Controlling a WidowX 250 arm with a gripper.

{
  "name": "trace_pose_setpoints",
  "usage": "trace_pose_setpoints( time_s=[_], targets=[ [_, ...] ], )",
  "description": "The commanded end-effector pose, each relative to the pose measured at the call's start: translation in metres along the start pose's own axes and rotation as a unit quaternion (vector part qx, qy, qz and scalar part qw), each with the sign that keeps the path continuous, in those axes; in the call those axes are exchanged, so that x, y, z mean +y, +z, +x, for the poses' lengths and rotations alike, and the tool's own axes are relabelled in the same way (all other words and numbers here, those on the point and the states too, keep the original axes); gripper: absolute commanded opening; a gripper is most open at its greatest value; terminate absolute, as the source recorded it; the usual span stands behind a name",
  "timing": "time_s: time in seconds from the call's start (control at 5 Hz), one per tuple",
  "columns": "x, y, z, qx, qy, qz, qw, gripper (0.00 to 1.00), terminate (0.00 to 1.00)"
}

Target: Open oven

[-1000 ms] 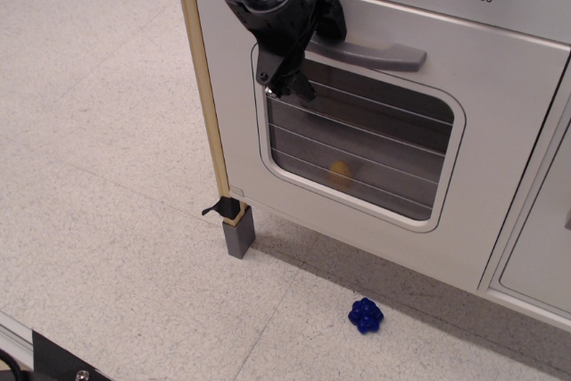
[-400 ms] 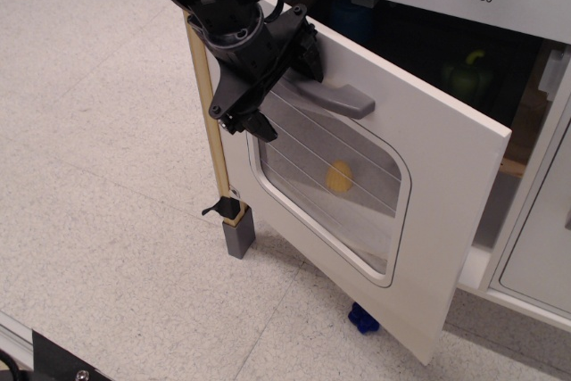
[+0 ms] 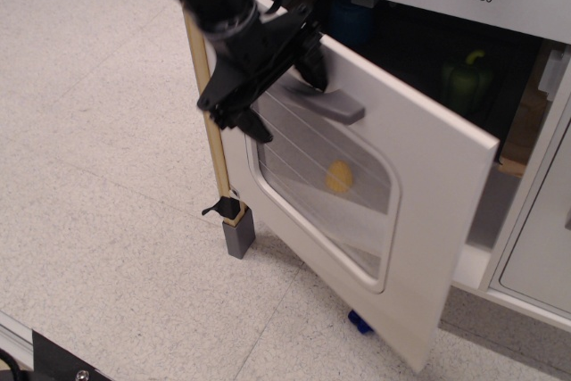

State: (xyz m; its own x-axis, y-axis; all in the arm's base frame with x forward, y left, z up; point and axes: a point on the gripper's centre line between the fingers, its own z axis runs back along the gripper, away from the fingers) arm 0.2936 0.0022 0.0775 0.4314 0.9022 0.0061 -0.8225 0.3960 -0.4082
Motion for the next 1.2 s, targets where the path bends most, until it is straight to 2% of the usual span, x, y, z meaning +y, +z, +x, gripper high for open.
trace_pose_setpoints(
  time_s=[0.0, 0.2, 0.6, 0.8, 1.0],
  targets=[
    [-0.046, 0.054, -0.024, 0.044, -0.054, -0.067, 0.9953, 1.00, 0.00],
    [-0.062, 0.046, -0.039, 0.037, -0.034, -0.063, 0.9967, 1.00, 0.00],
    [-0.076, 0.020, -0.034, -0.010, 0.053, -0.075, 0.9957, 1.00, 0.00],
    [-0.067, 0.005, -0.032, -0.025, 0.059, -0.047, 0.9968, 1.00, 0.00],
    [-0.055, 0.008, -0.033, -0.020, 0.078, -0.042, 0.9959, 1.00, 0.00]
  ],
)
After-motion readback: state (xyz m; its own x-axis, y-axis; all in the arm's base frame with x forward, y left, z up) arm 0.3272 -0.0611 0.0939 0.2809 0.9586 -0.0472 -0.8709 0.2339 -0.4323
